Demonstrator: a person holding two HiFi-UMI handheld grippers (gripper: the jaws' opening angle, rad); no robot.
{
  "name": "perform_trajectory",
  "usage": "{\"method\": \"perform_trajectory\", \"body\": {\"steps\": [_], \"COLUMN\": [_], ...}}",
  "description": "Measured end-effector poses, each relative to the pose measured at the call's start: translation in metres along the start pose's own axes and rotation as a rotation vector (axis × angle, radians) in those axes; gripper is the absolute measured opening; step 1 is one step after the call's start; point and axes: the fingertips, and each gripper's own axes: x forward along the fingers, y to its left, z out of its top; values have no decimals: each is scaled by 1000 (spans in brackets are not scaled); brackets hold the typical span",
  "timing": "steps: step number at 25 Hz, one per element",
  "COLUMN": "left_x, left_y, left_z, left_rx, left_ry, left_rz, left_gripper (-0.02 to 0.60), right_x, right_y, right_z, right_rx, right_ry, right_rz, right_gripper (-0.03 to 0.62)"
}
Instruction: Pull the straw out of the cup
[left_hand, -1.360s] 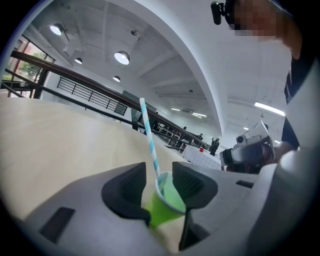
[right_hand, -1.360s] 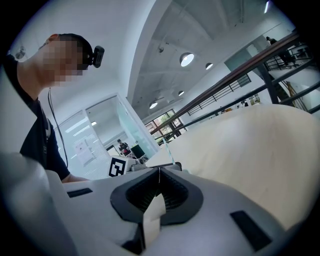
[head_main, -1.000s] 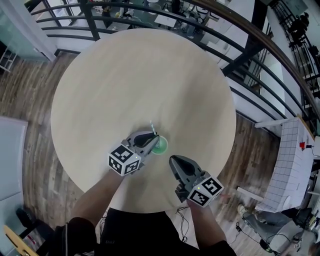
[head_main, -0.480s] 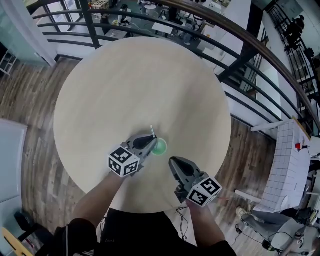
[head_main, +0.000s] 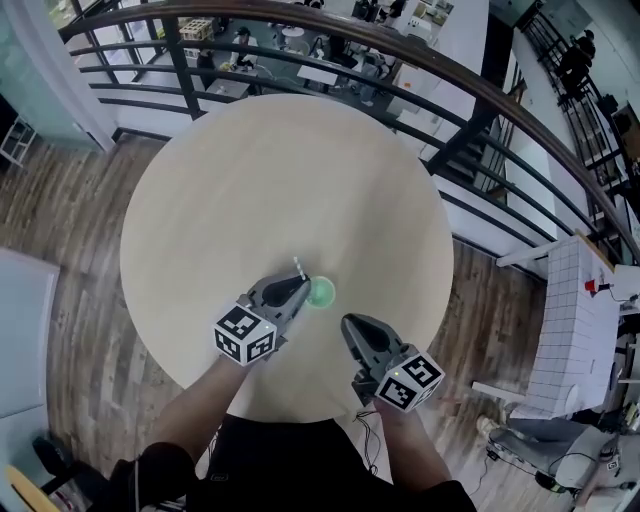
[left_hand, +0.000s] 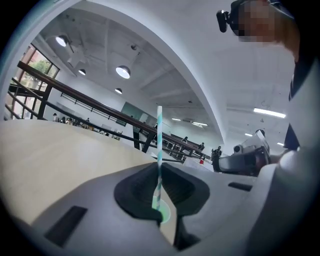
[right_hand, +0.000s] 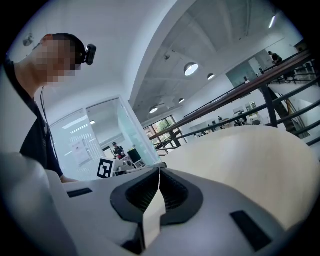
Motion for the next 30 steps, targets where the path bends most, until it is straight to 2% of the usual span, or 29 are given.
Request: {"method": "perform_trajectory", "body": {"steps": [6,11,18,23,27,30], "left_x": [-24,-41,-79,-102,-116,-129], "left_y": [-14,-36,-97,-147,-184,-200], "left_z": [23,33,55,54,58,63], "left_rx": [24,56,112,138,160,199], "left_ry": [-35,-39,-89,-120,-146,-156], "left_rz": [9,42,126,186,194,184], "left_gripper": [29,28,28,28,29,28], "right_x": [-16,-36,-91,-138,-168,-187], "right_y": [18,35,55,65,67,72], "right_z": [3,6,16,24,21,31], "right_rx": [-7,-25,-54,-76,-95,-112], "right_ry": [-27,-41,-66,-101,-111,-140], "right_rz": [-22,2,76,110,117,90], "right_gripper": [23,23,23,23,23,23]}}
